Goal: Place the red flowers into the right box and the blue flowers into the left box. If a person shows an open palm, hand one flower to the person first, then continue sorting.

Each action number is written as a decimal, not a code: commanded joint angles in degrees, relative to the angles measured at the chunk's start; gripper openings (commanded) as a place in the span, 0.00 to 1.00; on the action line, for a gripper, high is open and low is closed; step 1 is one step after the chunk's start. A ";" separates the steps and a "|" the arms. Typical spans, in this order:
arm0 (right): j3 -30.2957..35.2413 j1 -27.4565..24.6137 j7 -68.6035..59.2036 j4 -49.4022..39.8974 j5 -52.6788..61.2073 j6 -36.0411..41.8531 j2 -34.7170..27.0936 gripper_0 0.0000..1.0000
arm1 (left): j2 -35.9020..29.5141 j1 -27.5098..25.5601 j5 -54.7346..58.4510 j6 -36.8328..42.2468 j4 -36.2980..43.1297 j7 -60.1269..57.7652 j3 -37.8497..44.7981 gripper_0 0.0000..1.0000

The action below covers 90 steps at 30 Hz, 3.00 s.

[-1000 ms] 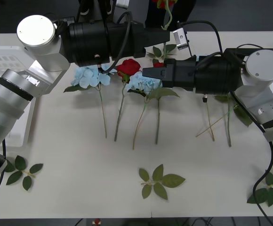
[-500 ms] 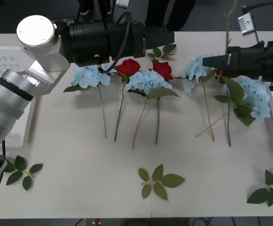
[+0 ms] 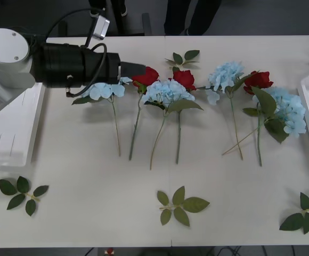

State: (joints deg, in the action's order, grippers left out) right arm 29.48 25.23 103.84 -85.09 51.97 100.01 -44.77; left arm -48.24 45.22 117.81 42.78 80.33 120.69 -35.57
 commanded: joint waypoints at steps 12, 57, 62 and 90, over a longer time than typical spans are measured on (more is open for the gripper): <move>1.98 -11.78 9.54 6.60 -20.68 -12.29 -6.56 0.00 | -14.07 1.54 -8.82 -0.42 2.56 -28.14 -12.94 1.00; -4.61 2.72 -11.99 5.46 -10.05 -3.24 2.58 0.89 | 10.45 13.23 -66.92 15.49 -6.76 -97.31 -27.71 1.00; -7.25 3.42 -21.66 4.41 -7.94 -1.13 5.66 0.89 | 12.03 13.76 -67.18 15.14 -9.66 -97.31 -27.71 1.00; -29.48 -7.56 -64.90 -19.06 -26.75 -15.63 17.96 0.88 | 16.86 13.76 -73.60 12.67 -16.17 -96.69 -31.13 0.00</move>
State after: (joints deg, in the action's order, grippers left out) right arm 1.27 16.77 43.34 -102.59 27.04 86.05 -26.21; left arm -31.77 59.82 43.80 56.77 64.56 23.00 -66.49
